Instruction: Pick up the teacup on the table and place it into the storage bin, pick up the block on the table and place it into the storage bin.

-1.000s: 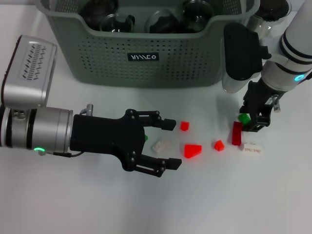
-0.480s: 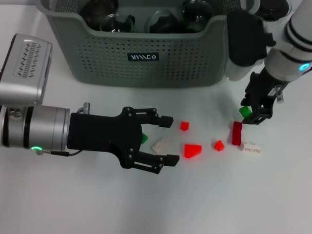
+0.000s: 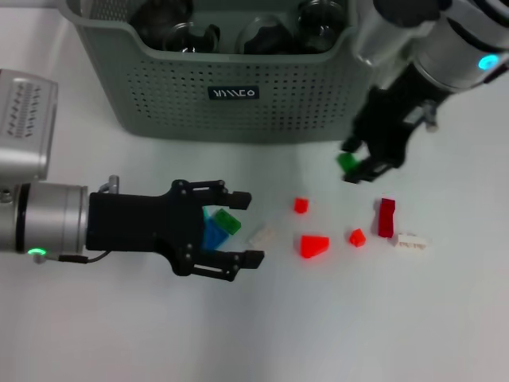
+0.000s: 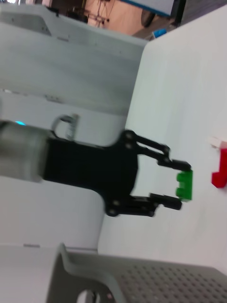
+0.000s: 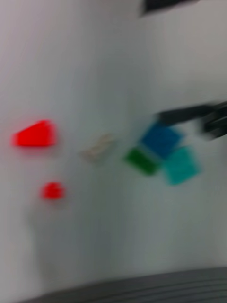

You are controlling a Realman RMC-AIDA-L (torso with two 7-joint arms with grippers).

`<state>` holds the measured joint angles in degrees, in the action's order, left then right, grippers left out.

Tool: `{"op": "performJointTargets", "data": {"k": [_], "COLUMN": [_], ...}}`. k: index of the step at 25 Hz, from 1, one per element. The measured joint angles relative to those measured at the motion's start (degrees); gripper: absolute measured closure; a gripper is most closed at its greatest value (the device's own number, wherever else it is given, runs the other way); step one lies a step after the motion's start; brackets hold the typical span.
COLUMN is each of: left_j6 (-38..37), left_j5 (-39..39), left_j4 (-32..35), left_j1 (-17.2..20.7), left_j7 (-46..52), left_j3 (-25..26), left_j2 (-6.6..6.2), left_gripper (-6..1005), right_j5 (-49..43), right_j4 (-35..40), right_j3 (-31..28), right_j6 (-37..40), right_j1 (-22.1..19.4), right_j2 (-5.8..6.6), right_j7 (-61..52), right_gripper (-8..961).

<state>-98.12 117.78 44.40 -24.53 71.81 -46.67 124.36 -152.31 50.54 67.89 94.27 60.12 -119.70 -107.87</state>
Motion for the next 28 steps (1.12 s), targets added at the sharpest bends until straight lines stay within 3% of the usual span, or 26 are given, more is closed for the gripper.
{"op": "performJointTargets", "data": {"k": [8, 14, 21, 28], "left_j6": [-2.7, -4.1, -3.8, -3.5], "left_j5": [0.9, 1.1, 1.1, 1.1], "left_j4": [0.4, 0.4, 0.4, 0.4], "left_j1": [2.7, 3.3, 3.3, 2.9], "left_j7": [-3.2, -3.7, -4.5, -4.5], "left_j3": [5.1, 7.2, 7.3, 7.3], "left_j2": [-0.03, -0.14, -0.18, -0.17], "left_gripper": [139, 139, 139, 139], "right_j5": [11.9, 14.2, 11.7, 6.0], "right_j4": [0.1, 1.5, 2.2, -12.4], "right_j3": [-3.7, -10.5, -9.9, -7.8], "right_j6": [-0.4, -3.0, -16.9, -32.9], "right_j1": [4.7, 7.5, 8.5, 13.6], "right_j2": [0.04, 0.21, 0.26, 0.07], "right_j7": [-0.1, -2.3, -12.1, -15.4], "right_gripper": [494, 491, 474, 458]}}
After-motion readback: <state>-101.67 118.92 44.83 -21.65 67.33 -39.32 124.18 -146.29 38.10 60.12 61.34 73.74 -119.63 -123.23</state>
